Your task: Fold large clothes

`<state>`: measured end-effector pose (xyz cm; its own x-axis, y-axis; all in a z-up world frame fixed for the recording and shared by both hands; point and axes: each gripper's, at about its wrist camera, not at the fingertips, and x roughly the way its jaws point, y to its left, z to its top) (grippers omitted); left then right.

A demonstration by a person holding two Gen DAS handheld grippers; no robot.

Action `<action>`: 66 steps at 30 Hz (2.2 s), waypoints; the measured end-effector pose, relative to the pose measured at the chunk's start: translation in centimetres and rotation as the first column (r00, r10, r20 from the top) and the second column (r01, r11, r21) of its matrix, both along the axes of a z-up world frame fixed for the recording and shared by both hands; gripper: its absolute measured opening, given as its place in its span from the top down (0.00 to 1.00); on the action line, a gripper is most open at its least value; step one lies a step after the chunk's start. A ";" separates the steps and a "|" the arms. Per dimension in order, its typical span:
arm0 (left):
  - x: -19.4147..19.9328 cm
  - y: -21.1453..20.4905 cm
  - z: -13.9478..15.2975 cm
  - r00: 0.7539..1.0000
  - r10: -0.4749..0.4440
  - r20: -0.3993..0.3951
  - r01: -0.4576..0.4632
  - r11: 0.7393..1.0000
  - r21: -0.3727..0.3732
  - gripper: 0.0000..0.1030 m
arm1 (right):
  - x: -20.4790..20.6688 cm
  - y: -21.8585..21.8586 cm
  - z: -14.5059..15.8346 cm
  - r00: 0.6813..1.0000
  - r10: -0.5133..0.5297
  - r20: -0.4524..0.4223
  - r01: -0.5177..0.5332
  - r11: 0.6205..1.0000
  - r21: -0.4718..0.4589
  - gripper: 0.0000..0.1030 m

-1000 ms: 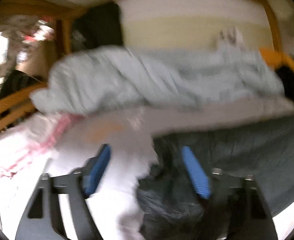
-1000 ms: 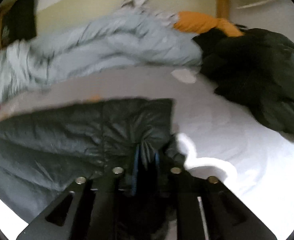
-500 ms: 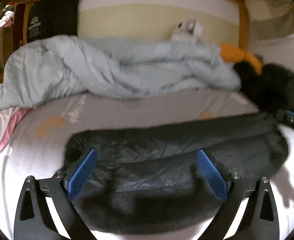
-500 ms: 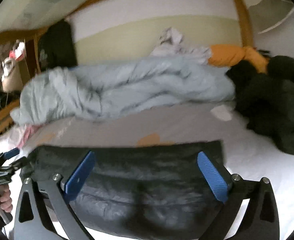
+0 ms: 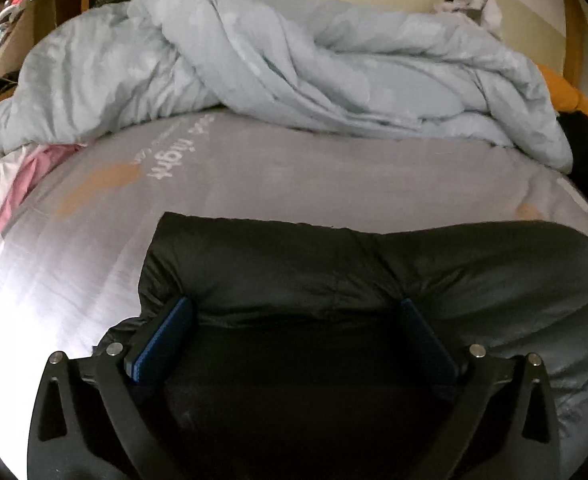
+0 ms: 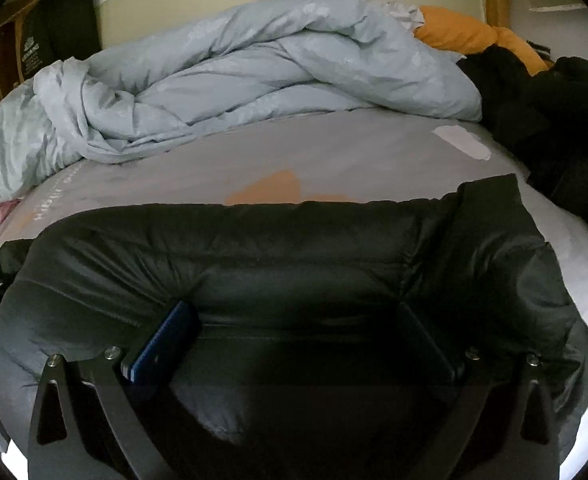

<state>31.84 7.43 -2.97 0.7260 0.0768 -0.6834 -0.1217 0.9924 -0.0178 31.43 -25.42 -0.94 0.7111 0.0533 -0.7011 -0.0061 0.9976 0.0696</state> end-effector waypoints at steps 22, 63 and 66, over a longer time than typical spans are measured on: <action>1.3 -2.1 -1.5 0.994 0.036 -0.104 -0.018 0.985 0.172 0.00 | 1.0 1.1 -1.4 0.996 -0.007 -0.089 -0.003 0.993 -0.115 0.00; -7.6 -12.1 0.8 0.962 -0.272 -0.010 0.252 0.904 -0.345 0.94 | 0.5 1.4 -0.9 0.998 -0.004 -0.059 -0.004 0.990 -0.139 0.03; -7.5 -11.6 0.6 0.961 -0.276 -0.004 0.253 0.889 -0.382 0.94 | -0.4 0.2 1.1 0.997 0.014 -0.079 -0.019 0.998 -0.064 0.30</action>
